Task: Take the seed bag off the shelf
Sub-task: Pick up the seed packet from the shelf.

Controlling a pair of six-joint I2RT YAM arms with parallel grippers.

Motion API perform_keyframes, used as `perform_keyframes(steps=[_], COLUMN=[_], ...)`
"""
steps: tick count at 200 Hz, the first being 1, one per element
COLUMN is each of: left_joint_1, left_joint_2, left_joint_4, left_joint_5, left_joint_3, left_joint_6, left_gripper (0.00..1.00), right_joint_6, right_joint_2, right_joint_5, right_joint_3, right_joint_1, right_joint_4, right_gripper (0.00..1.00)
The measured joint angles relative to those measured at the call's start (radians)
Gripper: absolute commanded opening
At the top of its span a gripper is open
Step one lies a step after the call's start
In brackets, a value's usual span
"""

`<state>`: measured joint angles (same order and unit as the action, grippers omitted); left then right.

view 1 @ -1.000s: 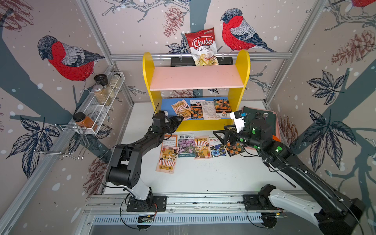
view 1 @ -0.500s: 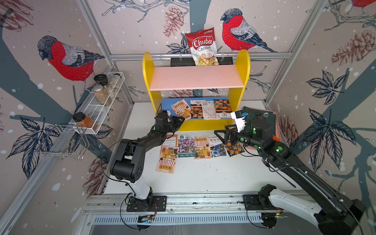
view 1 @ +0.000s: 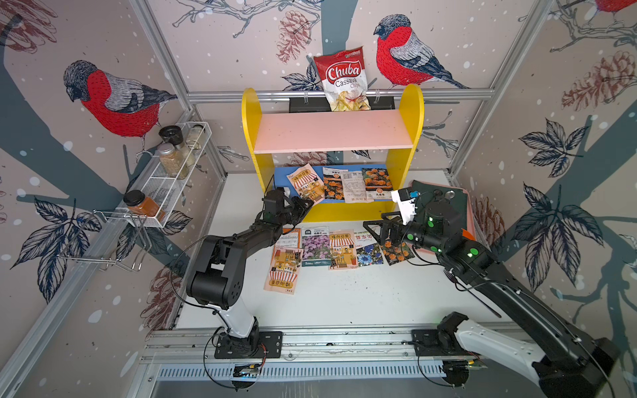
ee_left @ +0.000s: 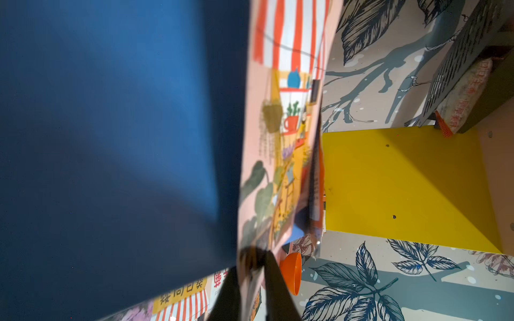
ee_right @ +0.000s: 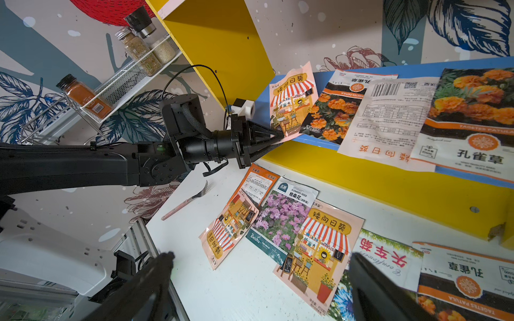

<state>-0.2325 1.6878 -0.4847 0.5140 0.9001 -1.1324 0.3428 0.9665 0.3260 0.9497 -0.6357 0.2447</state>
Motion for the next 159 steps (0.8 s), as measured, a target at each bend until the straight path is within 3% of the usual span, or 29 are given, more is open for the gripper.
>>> perform_keyframes(steps=[44, 159], left_joint_1=[0.000, 0.004], left_joint_2=[-0.013, -0.158], left_joint_4=[-0.005, 0.118], left_joint_5=[-0.005, -0.047], left_joint_3=[0.003, 0.004], left_joint_6=[0.005, 0.111], left_gripper=[0.00, 0.00], right_joint_6=[0.000, 0.005], right_joint_2=[-0.002, -0.004], right_joint_5=[0.000, 0.009], right_joint_3=[-0.008, -0.031], right_joint_1=[0.001, 0.001], right_joint_4=[0.000, -0.005], right_gripper=[1.00, 1.00])
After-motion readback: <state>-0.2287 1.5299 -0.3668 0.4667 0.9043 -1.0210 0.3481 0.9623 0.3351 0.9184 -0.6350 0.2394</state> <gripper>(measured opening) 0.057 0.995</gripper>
